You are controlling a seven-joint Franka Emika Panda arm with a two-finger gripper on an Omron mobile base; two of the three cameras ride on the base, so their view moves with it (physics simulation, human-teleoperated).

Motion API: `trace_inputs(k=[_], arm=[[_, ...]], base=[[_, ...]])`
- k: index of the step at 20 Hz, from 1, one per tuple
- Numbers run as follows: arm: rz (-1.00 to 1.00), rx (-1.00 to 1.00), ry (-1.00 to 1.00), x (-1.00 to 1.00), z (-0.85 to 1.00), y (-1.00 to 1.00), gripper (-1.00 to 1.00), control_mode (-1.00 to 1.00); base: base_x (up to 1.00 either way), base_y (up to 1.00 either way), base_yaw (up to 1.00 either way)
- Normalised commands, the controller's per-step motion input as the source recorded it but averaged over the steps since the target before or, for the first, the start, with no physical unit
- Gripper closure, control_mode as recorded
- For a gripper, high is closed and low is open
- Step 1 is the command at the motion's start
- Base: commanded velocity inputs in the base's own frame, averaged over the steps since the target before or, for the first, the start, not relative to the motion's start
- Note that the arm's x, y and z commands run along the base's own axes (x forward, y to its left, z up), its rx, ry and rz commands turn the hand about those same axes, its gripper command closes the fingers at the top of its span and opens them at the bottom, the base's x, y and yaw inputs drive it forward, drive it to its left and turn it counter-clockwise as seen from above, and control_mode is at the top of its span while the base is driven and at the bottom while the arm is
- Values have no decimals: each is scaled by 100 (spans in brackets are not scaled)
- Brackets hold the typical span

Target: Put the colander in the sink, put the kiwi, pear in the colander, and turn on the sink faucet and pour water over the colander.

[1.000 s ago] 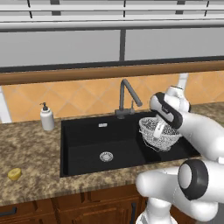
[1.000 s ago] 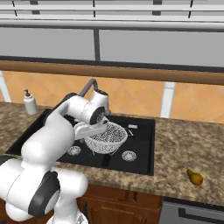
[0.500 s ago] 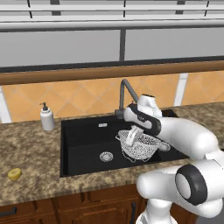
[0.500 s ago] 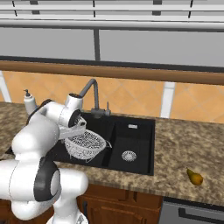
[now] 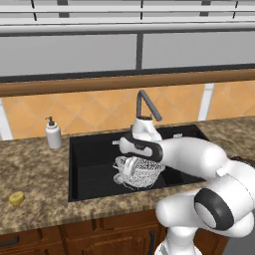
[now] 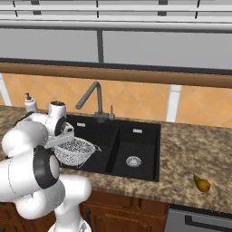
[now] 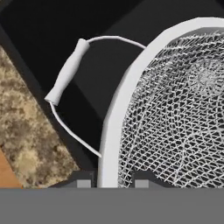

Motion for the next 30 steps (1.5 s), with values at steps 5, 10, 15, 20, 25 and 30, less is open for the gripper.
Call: trace_inputs(k=[5, 10, 15, 20, 25, 30], arm=[[5, -13, -16, 28, -39, 14, 100, -100], [0, -13, -22, 22, -26, 0, 100, -100], [-1, -2, -4, 0, -32, -6, 100, -100], [-2, 0, -7, 2, -35, -28, 100, -100], [-10, 0, -1, 15, -32, -8, 100, -100], [-15, 0, 0, 28, -20, -1, 100, -100]], base=[[0, 0, 0], [0, 0, 0], [0, 0, 0], [0, 0, 0], [0, 0, 0], [0, 0, 0]])
